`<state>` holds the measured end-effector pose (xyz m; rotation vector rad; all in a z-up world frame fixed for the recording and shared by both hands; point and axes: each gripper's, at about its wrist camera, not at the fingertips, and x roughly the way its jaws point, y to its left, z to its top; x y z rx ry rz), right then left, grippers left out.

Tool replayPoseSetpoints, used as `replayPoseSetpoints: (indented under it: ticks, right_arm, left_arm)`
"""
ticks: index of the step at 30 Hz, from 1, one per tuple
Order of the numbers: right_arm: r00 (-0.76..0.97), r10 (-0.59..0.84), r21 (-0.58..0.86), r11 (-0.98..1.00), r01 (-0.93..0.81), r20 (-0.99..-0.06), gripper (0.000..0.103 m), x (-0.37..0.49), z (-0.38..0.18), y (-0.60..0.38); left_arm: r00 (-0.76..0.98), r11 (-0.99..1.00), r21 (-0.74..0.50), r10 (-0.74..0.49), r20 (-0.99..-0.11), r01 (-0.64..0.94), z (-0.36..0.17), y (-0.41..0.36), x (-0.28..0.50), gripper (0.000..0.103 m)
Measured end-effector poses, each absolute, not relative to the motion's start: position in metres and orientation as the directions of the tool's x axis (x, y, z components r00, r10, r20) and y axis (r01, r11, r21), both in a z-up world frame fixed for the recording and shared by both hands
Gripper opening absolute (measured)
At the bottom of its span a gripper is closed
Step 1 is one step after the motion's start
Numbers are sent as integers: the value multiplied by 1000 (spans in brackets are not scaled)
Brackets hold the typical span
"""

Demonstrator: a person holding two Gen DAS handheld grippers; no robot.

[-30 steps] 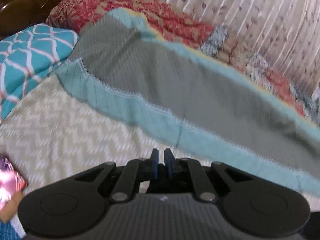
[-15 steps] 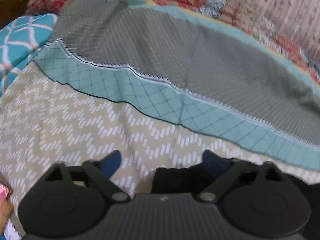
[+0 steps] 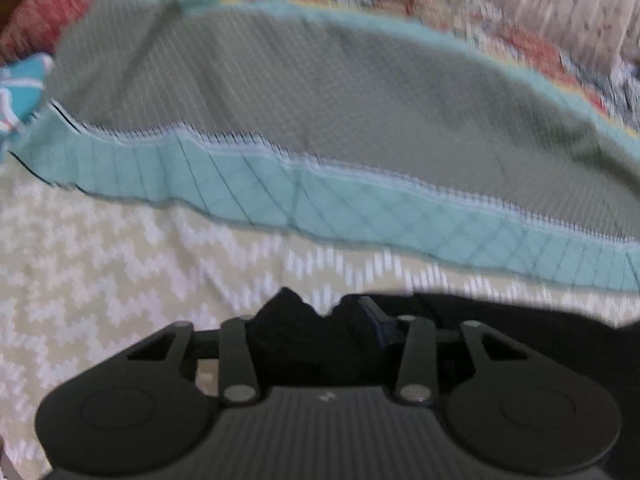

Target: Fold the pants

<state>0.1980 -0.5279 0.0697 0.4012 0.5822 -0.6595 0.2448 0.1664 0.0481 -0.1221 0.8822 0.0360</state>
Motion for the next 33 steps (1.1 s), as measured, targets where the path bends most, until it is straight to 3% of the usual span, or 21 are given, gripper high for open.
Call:
replayPoseSetpoints:
  ticks: [5,6,7,8,15,22,31,33]
  right_arm:
    - [623,-435,41,799,601,-650,66,221,58,-516]
    - [584,-434,-3,804,594,-686,43,229,51,-516]
    - [546,-435,-39,806,590,-716,11,234,46,-516]
    - [534,-421,-41,811,583,-733,10,236,42,-516]
    - [703,-401,205,767,608,-587,9,180,107,-533]
    - [798,-370,386,728,567,-475,9,73,144,-533]
    - [742,-372,439,626,645,-558,10,-89,95,-530]
    - [715,-369,449,586,675,-593,10,-117,76,-533]
  left_arm:
    - [703,974,-184,-40,-710,-131,69,183,241,27]
    - [701,977,-172,-34,-712,-128,69,180,240,27]
    - [703,979,-161,-27,-711,-125,71,178,239,26]
    - [710,979,-161,-27,-704,-122,74,176,236,26]
    - [833,947,-306,-89,-546,-100,123,195,189,25]
    - [889,900,-434,-161,-428,-46,148,224,107,25]
    - [838,873,-487,-243,-489,-31,107,238,-18,25]
    - [822,866,-498,-252,-510,-44,94,242,-42,19]
